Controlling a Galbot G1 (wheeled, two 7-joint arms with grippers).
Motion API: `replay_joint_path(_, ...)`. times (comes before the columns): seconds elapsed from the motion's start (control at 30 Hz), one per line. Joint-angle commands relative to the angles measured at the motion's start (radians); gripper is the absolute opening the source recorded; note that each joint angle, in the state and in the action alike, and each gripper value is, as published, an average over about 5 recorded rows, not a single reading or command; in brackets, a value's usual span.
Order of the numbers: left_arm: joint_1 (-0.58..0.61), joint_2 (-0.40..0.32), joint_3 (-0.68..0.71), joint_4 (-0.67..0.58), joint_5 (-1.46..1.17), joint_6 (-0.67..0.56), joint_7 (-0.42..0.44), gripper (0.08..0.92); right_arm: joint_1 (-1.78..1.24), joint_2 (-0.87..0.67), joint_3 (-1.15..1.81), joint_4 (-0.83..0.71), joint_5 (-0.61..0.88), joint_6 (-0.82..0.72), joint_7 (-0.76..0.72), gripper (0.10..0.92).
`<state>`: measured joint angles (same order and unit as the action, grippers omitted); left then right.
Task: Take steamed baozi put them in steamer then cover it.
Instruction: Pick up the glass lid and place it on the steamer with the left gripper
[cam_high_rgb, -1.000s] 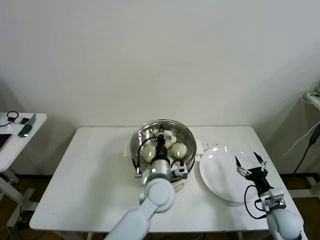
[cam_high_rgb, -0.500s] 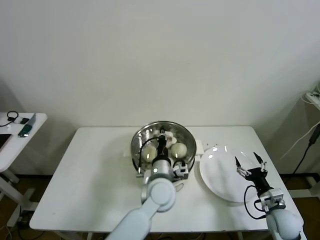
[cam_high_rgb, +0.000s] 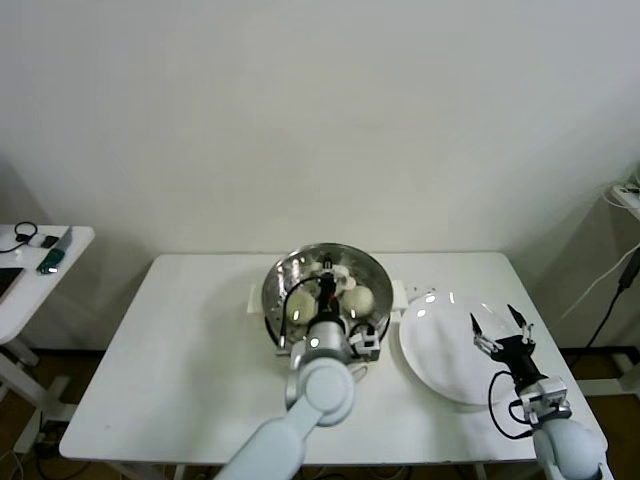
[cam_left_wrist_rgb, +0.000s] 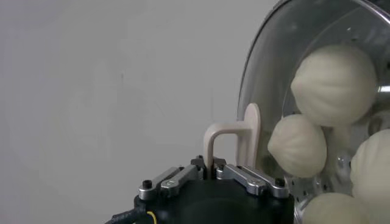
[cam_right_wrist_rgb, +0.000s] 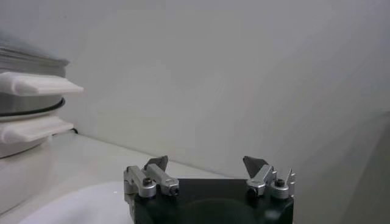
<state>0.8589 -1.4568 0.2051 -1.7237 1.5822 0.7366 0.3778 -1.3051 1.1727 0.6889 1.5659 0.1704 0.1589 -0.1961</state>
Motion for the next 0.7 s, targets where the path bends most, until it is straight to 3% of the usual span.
replay_joint_path(0.03,0.004,0.002,-0.002,0.002,0.0,0.049,-0.003,0.149,0.001,0.001,0.0,0.001,-0.002,0.0,-0.001,0.823)
replay_joint_path(0.43,0.008,-0.004,-0.005,0.008,-0.001,0.049,-0.03,0.158,0.001,0.004,0.001,-0.001,-0.002,0.003,-0.008,0.823)
replay_joint_path(0.7,0.006,-0.01,0.0,-0.002,-0.013,0.049,-0.059,0.362,-0.001,0.002,0.008,-0.003,-0.002,0.005,-0.015,0.823)
